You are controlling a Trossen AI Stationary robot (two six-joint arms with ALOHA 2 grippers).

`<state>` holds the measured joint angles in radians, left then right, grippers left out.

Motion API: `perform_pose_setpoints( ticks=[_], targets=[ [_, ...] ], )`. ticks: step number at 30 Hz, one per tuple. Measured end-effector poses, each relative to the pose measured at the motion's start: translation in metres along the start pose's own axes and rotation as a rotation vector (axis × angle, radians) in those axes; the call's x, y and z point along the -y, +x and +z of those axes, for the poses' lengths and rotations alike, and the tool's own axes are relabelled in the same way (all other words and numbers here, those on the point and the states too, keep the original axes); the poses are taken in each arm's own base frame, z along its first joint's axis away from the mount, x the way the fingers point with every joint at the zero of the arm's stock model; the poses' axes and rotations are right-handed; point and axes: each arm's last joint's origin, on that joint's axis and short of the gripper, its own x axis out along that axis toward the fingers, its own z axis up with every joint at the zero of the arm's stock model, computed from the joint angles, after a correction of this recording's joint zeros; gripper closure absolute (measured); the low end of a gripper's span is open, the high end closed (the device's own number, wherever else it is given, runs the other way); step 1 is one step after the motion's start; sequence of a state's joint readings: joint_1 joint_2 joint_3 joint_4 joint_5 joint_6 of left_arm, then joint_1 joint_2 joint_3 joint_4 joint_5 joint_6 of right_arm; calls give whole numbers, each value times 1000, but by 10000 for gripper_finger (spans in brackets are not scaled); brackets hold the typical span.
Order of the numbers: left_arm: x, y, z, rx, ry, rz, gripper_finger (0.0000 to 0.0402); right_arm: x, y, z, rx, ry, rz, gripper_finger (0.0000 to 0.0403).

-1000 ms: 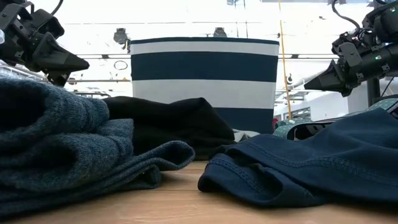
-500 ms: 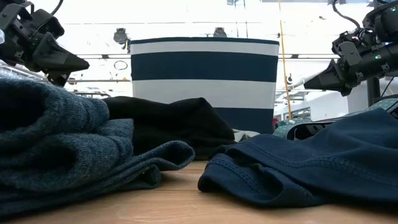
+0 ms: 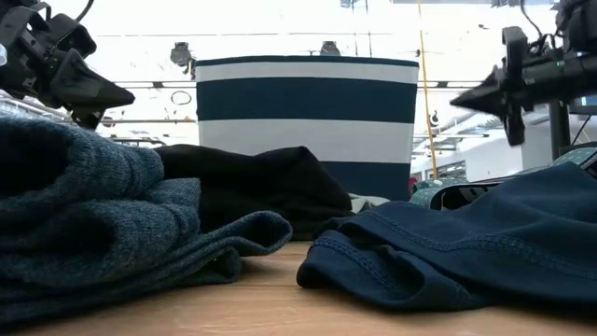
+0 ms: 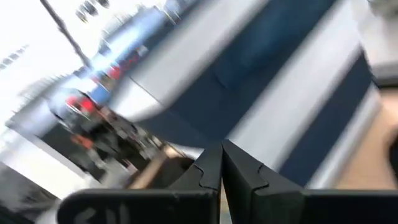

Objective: Pick & Place Cloths
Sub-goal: Put the black sock into the transparent container

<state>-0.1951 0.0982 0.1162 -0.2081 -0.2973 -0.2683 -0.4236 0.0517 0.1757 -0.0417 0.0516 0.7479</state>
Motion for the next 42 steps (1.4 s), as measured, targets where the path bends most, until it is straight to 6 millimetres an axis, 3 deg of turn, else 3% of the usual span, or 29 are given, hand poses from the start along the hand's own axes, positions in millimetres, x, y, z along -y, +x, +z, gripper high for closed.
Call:
perform_pose_setpoints(
  ticks=[6, 19, 31, 42],
  targets=[
    [-1, 0, 7, 93, -3, 90, 380, -13, -2, 14, 143, 5, 132, 399],
    [5, -8, 38, 397, -154, -12, 380, -16, -3, 17, 182, 9, 165, 399],
    [-1, -9, 39, 442, -127, 222, 380, -16, -3, 18, 188, -11, 171, 399],
    [2, -8, 39, 422, -60, 107, 380, -16, -3, 18, 187, 5, 172, 399]
  ],
)
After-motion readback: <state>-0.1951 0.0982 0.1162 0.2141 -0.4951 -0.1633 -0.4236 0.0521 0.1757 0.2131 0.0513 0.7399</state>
